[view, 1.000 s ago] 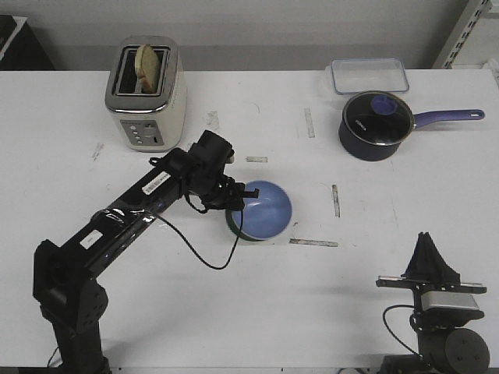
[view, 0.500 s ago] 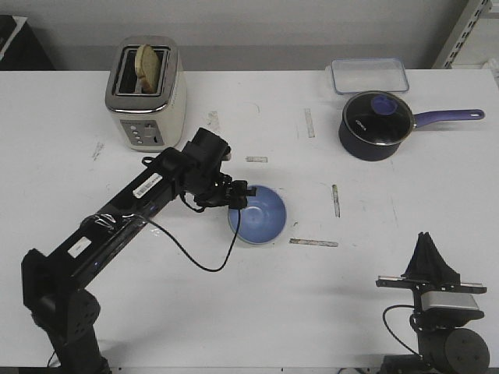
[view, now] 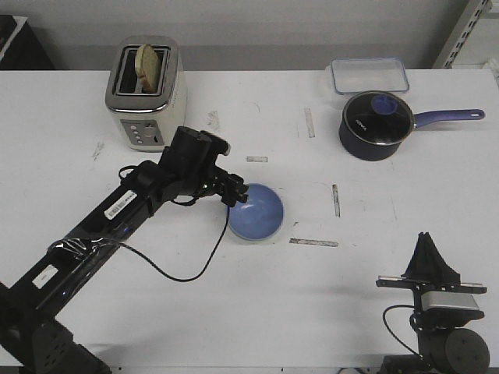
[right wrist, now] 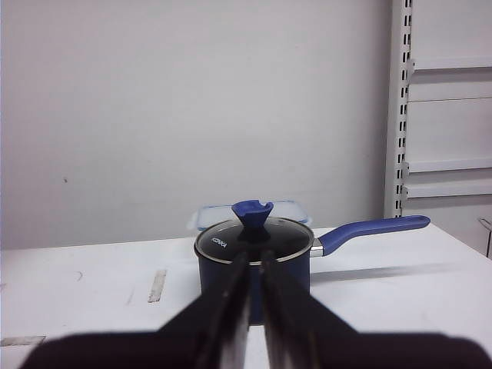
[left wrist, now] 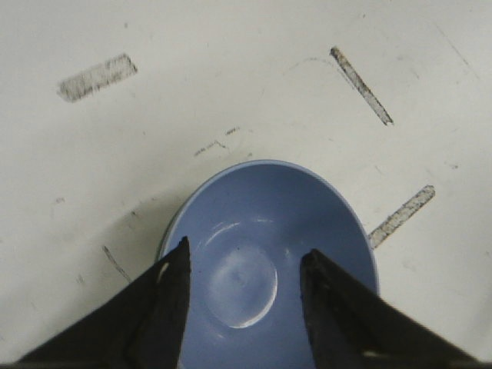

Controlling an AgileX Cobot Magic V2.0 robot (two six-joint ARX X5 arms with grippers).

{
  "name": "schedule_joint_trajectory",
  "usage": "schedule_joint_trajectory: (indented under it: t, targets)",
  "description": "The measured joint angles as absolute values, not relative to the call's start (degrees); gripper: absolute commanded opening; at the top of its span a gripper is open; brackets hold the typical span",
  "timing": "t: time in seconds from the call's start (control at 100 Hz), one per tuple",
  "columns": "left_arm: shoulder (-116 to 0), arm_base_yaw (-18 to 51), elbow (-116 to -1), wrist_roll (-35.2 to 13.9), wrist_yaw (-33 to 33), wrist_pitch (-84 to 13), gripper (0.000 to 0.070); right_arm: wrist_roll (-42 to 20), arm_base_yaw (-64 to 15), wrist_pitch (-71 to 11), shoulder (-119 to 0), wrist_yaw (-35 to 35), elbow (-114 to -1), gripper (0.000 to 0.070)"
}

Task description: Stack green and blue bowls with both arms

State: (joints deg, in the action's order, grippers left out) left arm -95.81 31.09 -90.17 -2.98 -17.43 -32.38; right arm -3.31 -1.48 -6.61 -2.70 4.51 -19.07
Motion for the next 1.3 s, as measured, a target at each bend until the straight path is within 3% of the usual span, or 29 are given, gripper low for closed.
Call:
schedule_joint_trajectory:
  t: [0.04, 0.15, 0.2, 0.53, 0.73, 1.05, 1.3]
  targets:
    - [-94.74, 30.79, -88.33, -1.89, -17.02, -29.78, 0.0245, -3.31, -1.48, -6.61, -2.70, 4.51, -19.07, 0.0014]
    - [-91.00, 29.80, -81.62, -0.34, -14.22, -21.39, 0.0071, -3.31, -1.48, -6.61, -2.70, 4.51, -19.07, 0.0013]
    - [-88.90, 29.28, -77.84, 0.03, -12.91, -16.93, 0.0036, -3.31, -1.48, -6.61, -2.70, 4.49, -19.07, 0.0014]
    - [-71.00, 22.30, -49.43, 0.56, -8.54, 14.09, 0.0000, -3.31, -1.48, -6.61, -2.70, 4.51, -19.07, 0.0013]
    - [-59.61, 16.97, -34.96, 0.56, -1.37, 15.90, 0.0000, -3.31, -1.48, -6.61, -2.70, 4.51, -19.07, 0.0014]
    - [-39.38, 8.64, -18.59, 0.54, -1.19, 15.68, 0.0001, -3.31, -1.48, -6.61, -2.70, 4.49, -19.07, 0.0013]
    - [-26.83, 6.11, -16.97, 0.56, -1.02, 13.50, 0.0001, -3.31, -1.48, -6.61, -2.70, 4.49, -19.07, 0.0014]
